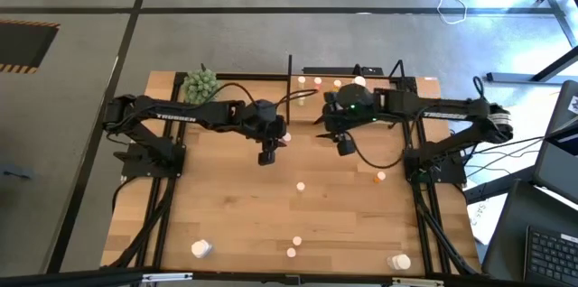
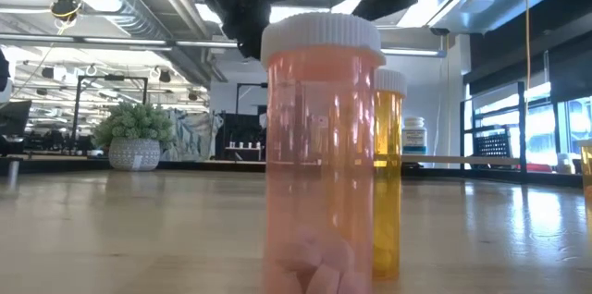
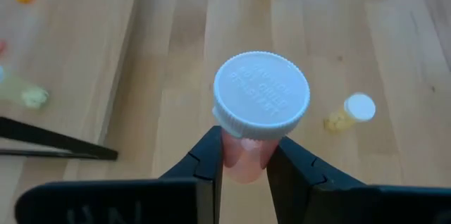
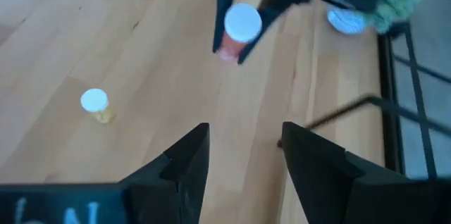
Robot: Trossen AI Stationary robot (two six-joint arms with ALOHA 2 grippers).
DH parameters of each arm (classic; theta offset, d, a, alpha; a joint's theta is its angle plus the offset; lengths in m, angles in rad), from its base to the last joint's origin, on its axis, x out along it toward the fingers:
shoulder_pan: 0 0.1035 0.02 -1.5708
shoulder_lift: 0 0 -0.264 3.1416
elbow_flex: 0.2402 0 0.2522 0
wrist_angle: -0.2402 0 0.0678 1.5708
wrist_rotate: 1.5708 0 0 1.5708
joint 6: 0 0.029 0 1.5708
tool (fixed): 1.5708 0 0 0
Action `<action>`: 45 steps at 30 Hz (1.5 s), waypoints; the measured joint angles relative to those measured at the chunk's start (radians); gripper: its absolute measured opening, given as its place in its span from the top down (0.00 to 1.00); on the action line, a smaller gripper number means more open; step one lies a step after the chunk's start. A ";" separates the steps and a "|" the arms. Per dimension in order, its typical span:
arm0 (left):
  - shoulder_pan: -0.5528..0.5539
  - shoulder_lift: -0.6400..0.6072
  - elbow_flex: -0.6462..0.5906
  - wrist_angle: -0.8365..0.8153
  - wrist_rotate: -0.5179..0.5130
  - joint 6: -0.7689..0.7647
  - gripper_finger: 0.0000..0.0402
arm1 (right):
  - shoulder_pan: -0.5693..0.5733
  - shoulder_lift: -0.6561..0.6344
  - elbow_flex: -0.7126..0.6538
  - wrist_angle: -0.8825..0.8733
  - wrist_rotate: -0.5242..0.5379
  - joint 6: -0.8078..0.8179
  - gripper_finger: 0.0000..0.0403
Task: Pick and place medicine bottles onto shelf by color
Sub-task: Put the top pink pill bottle on the shelf aligned with the other pink pill bottle
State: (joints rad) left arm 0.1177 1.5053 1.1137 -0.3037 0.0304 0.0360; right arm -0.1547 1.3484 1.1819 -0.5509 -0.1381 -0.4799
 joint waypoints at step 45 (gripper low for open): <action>-0.022 0.000 0.003 -0.003 -0.018 -0.001 0.83 | 0.000 0.281 0.000 0.456 -0.191 -0.023 0.55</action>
State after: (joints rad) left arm 0.0959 1.5056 1.1168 -0.3070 0.0128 0.0353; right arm -0.1551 1.6291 1.1820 -0.0945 -0.3288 -0.5026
